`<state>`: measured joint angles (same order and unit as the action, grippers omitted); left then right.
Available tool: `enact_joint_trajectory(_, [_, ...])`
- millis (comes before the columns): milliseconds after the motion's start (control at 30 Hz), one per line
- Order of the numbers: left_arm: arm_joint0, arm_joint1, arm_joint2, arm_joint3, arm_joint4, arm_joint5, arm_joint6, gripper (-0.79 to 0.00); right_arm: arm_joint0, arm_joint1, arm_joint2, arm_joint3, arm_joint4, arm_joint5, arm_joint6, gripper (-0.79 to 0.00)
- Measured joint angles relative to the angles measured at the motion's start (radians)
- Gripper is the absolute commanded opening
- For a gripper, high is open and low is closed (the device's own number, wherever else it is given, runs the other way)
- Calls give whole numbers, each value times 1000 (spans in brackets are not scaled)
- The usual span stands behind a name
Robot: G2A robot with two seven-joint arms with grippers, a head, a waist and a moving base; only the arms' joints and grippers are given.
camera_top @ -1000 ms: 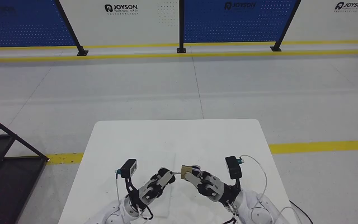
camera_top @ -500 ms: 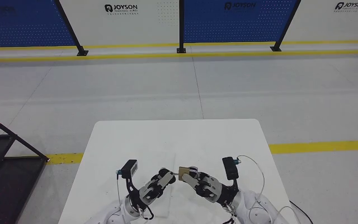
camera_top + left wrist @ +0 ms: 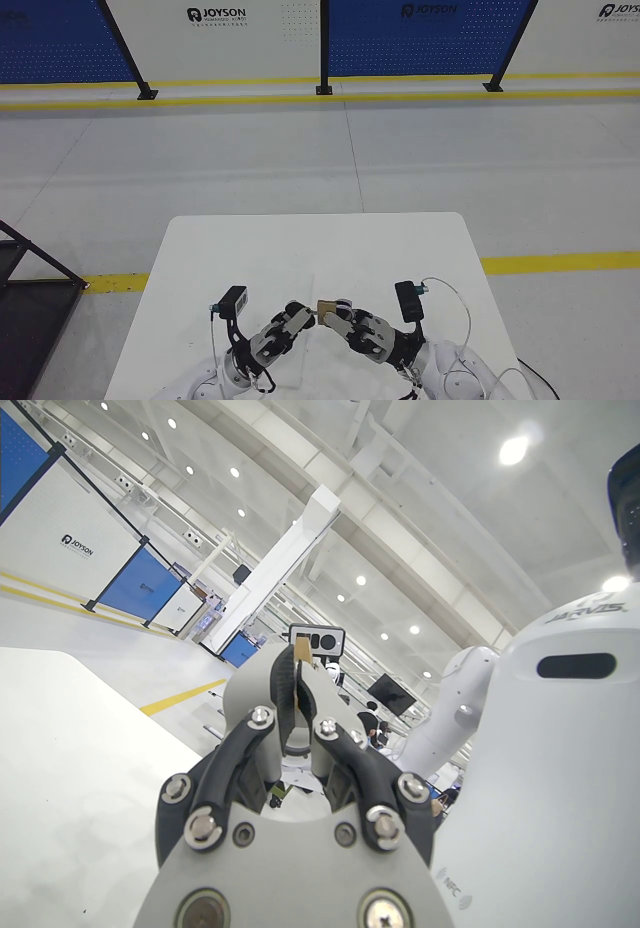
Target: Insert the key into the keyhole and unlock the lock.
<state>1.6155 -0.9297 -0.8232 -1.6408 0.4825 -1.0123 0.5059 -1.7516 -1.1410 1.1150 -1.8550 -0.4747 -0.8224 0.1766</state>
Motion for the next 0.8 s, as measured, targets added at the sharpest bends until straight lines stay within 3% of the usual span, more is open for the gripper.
enact_joint_trajectory(233, [-4, 2, 4, 0, 1, 0, 8, -431, 1, 3, -1, 0, 1, 1, -4, -785])
enact_joint_trajectory(400, [0, 7, -6, -5, 5, 0, 31, -523, 0, 6, 4, 1, 8, -2, -10, -785])
enact_joint_trajectory(633, [7, 17, -5, -8, 20, 0, 44, -551, -3, 10, 7, 0, 20, 1, -10, -785])
enact_joint_trajectory(800, [-4, 18, 6, -1, 26, 0, 44, -622, -1, 12, 4, -1, 22, 6, -7, -785])
